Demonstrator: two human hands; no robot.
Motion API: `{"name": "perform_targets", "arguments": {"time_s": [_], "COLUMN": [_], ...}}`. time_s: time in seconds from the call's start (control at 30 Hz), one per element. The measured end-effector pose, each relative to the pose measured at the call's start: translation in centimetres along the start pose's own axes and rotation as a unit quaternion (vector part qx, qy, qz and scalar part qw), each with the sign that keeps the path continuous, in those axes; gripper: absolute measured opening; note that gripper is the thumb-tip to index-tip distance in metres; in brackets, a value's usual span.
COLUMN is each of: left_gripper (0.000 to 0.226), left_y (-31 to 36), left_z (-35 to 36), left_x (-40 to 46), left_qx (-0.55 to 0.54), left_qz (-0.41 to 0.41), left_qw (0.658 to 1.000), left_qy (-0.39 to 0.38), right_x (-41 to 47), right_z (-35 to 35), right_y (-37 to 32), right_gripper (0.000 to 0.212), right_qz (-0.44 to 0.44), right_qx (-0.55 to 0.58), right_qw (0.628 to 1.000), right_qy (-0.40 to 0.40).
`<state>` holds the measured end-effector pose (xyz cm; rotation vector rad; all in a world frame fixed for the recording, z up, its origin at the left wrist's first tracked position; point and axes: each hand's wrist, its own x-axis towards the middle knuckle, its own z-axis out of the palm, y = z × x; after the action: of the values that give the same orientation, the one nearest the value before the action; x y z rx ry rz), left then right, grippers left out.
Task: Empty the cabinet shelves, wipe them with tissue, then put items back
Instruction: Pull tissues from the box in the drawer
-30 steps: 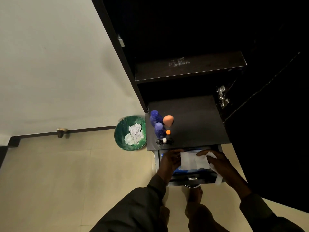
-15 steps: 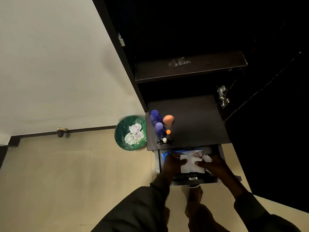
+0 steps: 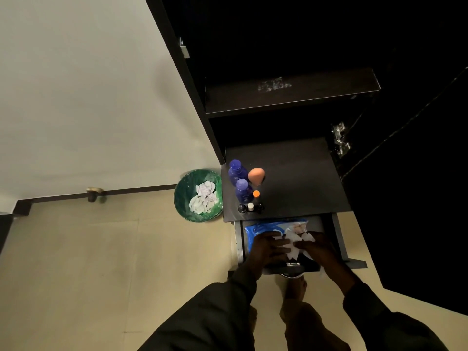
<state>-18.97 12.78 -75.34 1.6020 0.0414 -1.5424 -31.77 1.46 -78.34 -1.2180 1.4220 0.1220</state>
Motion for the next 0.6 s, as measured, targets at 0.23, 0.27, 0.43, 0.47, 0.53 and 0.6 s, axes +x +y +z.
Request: {"name": "perform_targets", "arguments": {"time_s": [0.23, 0.27, 0.43, 0.47, 0.53, 0.6], "left_gripper": [0.038, 0.043, 0.049, 0.053, 0.057, 0.058], "left_y": [-1.6, -1.5, -1.3, -1.1, -1.0, -1.0], "left_z": [-1.6, -1.5, -1.2, -1.2, -1.2, -1.2], "left_x": [1.0, 0.9, 1.1, 0.9, 1.1, 1.4], "left_qx": [0.365, 0.402, 0.506, 0.528, 0.547, 0.576], "left_qz": [0.091, 0.097, 0.094, 0.093, 0.090, 0.090], "left_qw": [0.923, 0.908, 0.857, 0.844, 0.832, 0.812], "left_qy": [0.084, 0.065, 0.013, 0.018, 0.029, 0.026], "right_x": [0.5, 0.3, 0.2, 0.3, 0.4, 0.2], "right_z": [-0.2, 0.0, 0.8, 0.9, 1.2, 1.9], "right_y": [0.9, 0.8, 0.3, 0.2, -0.3, -1.0], "right_gripper": [0.042, 0.041, 0.037, 0.039, 0.041, 0.037], "right_qz": [0.033, 0.021, -0.016, -0.007, 0.001, -0.019], "right_qx": [0.063, 0.045, -0.052, -0.067, -0.081, -0.068], "right_qw": [0.993, 0.994, 0.996, 0.996, 0.995, 0.994], "right_qy": [0.093, 0.100, 0.069, 0.061, 0.058, 0.086]}}
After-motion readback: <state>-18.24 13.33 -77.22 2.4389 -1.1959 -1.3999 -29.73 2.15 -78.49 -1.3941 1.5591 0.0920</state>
